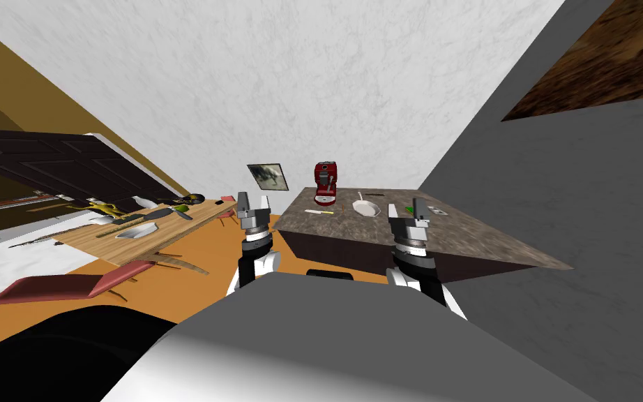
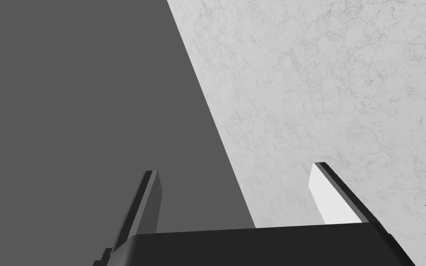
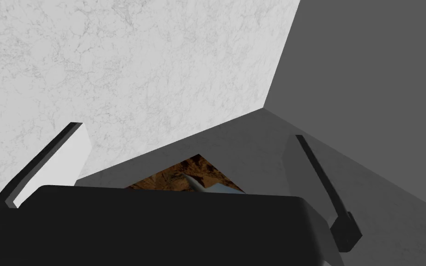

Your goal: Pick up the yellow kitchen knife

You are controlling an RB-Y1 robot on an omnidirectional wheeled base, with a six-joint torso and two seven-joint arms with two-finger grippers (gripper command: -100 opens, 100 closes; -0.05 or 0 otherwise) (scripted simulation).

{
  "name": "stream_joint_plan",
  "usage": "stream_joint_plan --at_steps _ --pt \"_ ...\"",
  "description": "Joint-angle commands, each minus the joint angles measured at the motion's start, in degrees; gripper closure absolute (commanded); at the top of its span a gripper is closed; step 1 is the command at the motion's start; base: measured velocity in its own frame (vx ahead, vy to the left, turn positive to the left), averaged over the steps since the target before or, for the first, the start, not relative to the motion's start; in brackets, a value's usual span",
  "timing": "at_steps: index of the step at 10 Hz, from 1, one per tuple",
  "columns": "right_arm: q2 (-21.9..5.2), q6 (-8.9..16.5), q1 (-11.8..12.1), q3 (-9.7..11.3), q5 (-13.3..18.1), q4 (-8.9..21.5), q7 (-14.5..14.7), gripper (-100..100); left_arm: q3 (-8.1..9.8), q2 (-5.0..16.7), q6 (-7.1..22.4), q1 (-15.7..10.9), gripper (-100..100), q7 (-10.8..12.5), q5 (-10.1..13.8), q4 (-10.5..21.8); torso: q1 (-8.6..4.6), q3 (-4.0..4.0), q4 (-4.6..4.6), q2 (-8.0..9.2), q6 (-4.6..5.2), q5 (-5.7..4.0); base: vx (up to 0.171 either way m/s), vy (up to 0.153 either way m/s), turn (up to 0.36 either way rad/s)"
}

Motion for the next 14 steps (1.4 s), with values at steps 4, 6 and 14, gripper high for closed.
stream_joint_plan --at_steps 4,6,14 --pt "0.0 0.0 0.0 0.0 0.0 0.0 0.0 0 0.8 6.3 5.1 -2.2 -100 0.5 -0.6 1.8 0.05 -0.01 0.0 -0.02 0.01 0.01 0.001 0.006 -0.06" --pt "0.0 0.0 0.0 0.0 0.0 0.0 0.0 0 1.47 8.0 8.4 -4.0 -100 0.9 -1.0 3.1 0.06 -0.01 0.0 -0.01 0.01 0.01 -0.002 0.012 -0.096" --pt "0.0 0.0 0.0 0.0 0.0 0.0 0.0 0 3.21 9.9 18.9 -8.5 -100 2.0 -2.2 5.9 0.03 -0.01 0.0 -0.01 -0.01 0.01 -0.001 0.009 -0.07"
